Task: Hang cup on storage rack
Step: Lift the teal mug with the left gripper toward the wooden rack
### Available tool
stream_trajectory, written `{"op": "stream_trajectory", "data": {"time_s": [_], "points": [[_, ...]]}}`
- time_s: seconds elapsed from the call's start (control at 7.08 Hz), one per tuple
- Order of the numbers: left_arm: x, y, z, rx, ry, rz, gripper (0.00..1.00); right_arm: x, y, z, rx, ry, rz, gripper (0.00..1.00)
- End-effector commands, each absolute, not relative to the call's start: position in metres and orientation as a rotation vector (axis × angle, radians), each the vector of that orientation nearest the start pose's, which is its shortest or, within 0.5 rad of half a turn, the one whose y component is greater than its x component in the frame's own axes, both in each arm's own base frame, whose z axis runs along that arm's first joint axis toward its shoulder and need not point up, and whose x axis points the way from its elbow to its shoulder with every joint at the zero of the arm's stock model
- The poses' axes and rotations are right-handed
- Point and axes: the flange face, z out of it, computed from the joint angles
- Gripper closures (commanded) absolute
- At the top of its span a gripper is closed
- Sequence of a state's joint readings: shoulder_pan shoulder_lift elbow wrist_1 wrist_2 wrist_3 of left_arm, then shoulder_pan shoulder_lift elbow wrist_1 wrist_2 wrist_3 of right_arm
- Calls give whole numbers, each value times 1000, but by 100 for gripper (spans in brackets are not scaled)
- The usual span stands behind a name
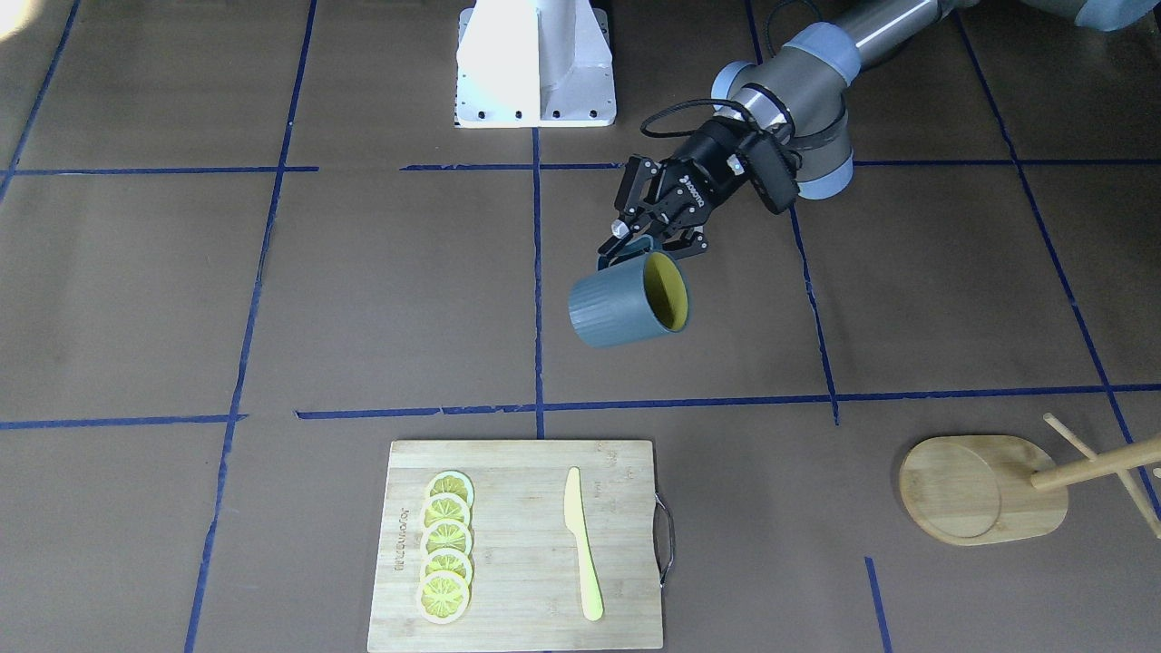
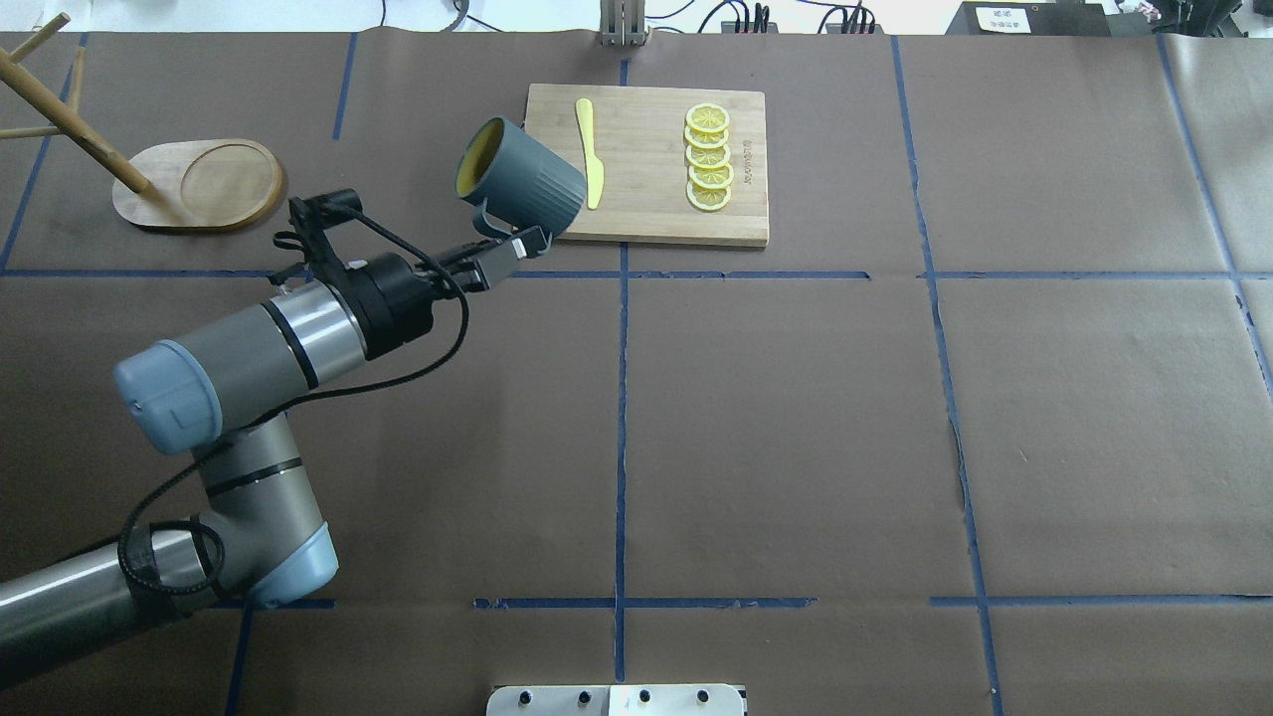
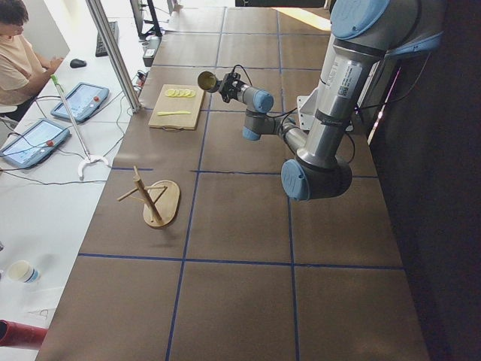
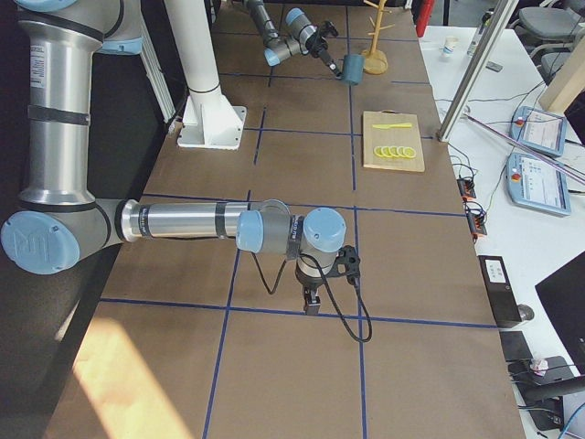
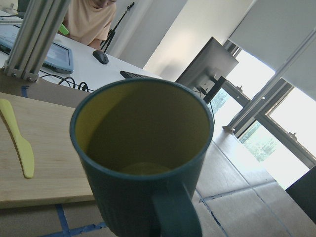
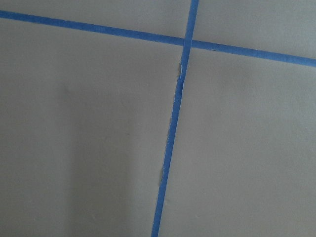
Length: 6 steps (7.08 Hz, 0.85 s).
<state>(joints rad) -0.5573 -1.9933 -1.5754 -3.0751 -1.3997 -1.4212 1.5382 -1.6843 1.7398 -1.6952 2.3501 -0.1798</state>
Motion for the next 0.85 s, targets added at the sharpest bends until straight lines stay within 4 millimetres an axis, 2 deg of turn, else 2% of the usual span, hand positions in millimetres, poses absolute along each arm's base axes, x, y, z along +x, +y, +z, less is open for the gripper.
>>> {"op": "stream_trajectory", "data": {"time_s": [0.0,0.28,0.57,0.71], "points": [[352,-486,258,492,2004,-780,100,48,-440,640,-6,-783,-177,0],[275,-530,270,211,2219,-1087,100,49,-440,640,-6,-781,-177,0],[218,-561,330,50,2322,-1273,100,49,-440,640,-4,-781,-177,0],[200,-568,374,-31,2358,-1342,100,49,-441,640,-3,-779,-178,0]]}}
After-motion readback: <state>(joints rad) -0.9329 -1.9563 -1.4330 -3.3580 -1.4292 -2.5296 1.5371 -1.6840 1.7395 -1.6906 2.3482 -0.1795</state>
